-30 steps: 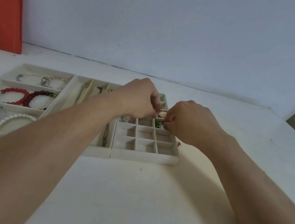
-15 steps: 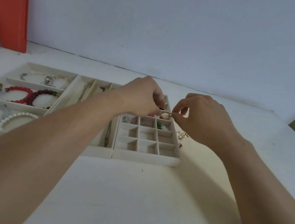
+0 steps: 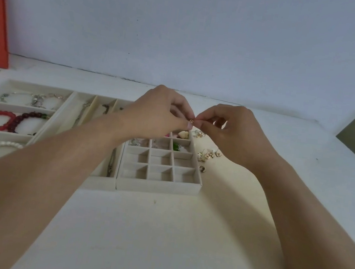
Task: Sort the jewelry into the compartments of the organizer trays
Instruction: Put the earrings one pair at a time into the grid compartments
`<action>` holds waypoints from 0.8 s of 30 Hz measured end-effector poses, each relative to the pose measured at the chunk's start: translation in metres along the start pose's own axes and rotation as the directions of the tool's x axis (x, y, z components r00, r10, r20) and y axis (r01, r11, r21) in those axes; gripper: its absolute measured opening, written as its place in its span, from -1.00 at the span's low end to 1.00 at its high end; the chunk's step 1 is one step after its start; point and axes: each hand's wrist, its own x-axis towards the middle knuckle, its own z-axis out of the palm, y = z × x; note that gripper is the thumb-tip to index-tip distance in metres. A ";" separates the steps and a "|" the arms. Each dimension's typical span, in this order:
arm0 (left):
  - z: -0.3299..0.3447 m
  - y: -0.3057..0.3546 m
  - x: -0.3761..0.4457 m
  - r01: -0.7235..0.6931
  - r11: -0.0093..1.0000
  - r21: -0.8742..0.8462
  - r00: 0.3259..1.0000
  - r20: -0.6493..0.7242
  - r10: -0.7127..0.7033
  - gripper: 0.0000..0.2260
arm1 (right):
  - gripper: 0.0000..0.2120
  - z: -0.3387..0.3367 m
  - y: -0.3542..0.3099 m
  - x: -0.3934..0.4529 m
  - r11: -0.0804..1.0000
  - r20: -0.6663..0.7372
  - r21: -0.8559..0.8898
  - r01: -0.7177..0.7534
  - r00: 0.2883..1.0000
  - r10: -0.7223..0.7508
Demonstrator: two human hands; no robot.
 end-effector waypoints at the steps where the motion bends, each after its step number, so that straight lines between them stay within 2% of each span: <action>1: 0.001 0.000 0.000 0.001 1.000 -0.001 1.000 -0.012 -0.001 -0.90 | -0.92 -0.002 0.001 0.000 1.000 -0.010 0.028 -0.011 1.000 0.011; 5: 0.002 0.000 0.001 0.017 0.999 0.045 0.997 -0.071 -0.014 -0.87 | -0.91 -0.014 0.019 0.000 0.996 -0.132 0.027 -0.090 0.987 0.093; 7: 0.001 -0.001 0.000 0.030 0.998 0.063 0.996 -0.089 -0.024 -0.84 | -0.91 -0.018 0.033 0.001 0.987 -0.136 -0.025 -0.157 0.979 0.152; 10: 0.002 0.000 0.001 0.050 0.996 0.074 0.994 -0.101 -0.042 -0.84 | -0.94 -0.018 0.051 0.000 0.967 -0.035 -0.117 -0.224 0.975 0.221; 13: 0.001 -0.002 0.001 0.061 0.996 0.067 0.992 -0.116 -0.053 -0.93 | -0.95 -0.018 0.058 -0.001 0.958 0.071 -0.165 -0.234 0.966 0.248; 21: 0.003 -0.001 -0.001 0.061 0.997 0.035 0.994 -0.098 -0.058 -0.96 | -0.86 -0.032 0.052 -0.008 0.991 0.279 -0.077 -0.108 0.952 0.126; 24: 0.005 -0.002 -0.002 0.036 0.999 0.016 0.997 -0.070 -0.035 -0.95 | -0.87 -0.027 0.050 -0.008 0.989 0.335 -0.104 -0.104 0.933 0.134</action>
